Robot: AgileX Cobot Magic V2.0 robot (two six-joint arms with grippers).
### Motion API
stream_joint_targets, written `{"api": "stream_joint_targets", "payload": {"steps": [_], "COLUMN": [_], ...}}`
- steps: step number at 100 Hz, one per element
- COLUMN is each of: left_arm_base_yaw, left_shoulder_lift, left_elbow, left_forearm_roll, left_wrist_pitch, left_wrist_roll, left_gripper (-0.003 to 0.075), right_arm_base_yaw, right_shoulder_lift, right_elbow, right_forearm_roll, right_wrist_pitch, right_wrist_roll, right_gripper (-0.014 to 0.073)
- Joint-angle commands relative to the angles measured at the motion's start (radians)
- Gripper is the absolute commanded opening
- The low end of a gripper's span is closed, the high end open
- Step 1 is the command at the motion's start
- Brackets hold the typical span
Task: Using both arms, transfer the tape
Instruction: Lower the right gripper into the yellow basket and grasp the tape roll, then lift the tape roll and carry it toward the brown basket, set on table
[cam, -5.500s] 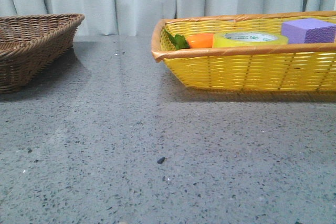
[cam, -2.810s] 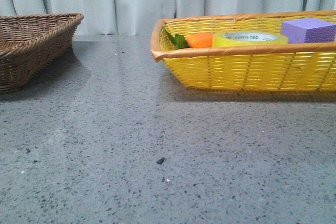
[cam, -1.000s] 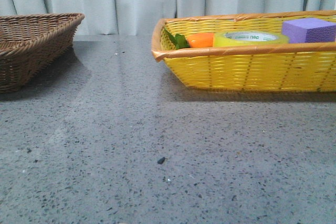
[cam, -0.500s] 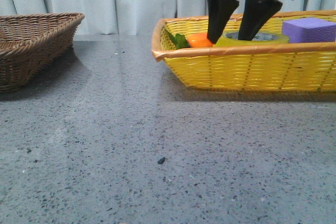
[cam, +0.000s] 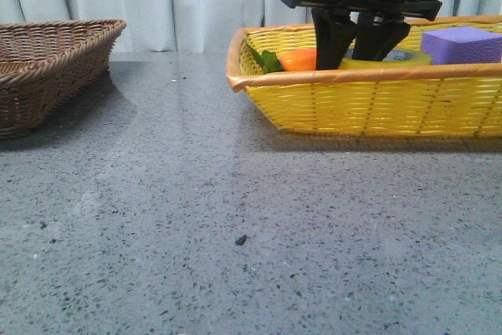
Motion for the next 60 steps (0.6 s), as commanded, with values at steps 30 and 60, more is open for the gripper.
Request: {"api": "stream_joint_targets", "payload": {"steps": [30,60], "left_arm_base_yaw": [-0.004,-0.004], "left_shoulder_lift": [0.017,0.017], "left_elbow": [-0.034,-0.034], "left_forearm_roll": [-0.011,-0.011], "left_wrist_pitch": [-0.078,-0.078], "left_wrist_roll": [-0.009,-0.009], "left_gripper": [-0.0020,-0.0020], "right_arm_base_yaw": [0.000,0.000], "right_shoulder_lift": [-0.052,-0.052], "right_elbow": [-0.043,-0.174], "right_forearm_roll": [0.001,0.001], "right_wrist_pitch": [-0.020,0.065], "right_wrist_roll": [-0.012,-0.012], "right_gripper": [-0.0008,-0.0008]}}
